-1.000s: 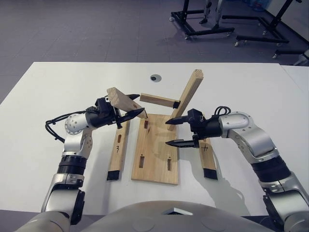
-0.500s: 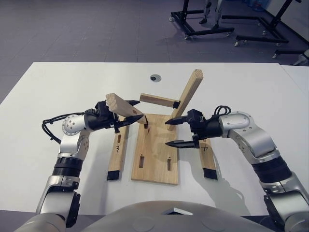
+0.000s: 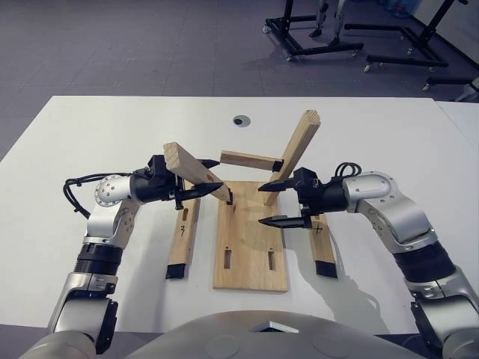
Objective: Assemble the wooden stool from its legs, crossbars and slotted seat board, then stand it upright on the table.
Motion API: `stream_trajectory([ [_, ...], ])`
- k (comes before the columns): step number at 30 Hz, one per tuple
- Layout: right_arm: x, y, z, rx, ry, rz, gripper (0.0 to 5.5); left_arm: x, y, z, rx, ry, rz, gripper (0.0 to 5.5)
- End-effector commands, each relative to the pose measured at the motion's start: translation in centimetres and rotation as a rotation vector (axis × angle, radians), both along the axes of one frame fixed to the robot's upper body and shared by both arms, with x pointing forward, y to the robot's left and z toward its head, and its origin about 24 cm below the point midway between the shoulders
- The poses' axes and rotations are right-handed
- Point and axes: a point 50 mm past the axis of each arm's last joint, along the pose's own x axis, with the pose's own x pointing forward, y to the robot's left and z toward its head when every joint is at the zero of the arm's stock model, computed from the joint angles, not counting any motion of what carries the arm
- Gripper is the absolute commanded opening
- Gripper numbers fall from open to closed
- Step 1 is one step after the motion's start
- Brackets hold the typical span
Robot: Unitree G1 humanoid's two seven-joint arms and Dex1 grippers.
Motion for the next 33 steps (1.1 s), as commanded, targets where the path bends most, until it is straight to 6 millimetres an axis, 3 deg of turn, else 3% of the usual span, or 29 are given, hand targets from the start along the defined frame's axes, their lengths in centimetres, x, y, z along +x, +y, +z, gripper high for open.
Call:
stream_trajectory([
  [1,0.8,-0.5,3.4,0.08,-0.054,0.028,4.0,-0.5,0.3,-0.8,0.041,0.06,-0.014,2.02],
  [7,2.4,-0.7,9.7,0.278,-0.141,0.018,4.0,-0.6,0.2,-1.0,0.025,0.063,-0.001,2.02],
  [15,3.3,-1.3,12.1,0.359,-0.192,-0.018,4.0,-0.3,0.2,-0.6,-0.047,0.069,0.039,2.02],
  [25,5.3,-3.2,10.9,0.283,-0.206,-0.14,4.0,-0.3,0.3,-0.8,-0.076,0.102,0.045,2.02],
  [33,5.3,-3.4,8.9,0.205,-0.159,-0.139,4.0,-0.2,0.5,-0.9,-0.058,0.149,0.019,2.02],
])
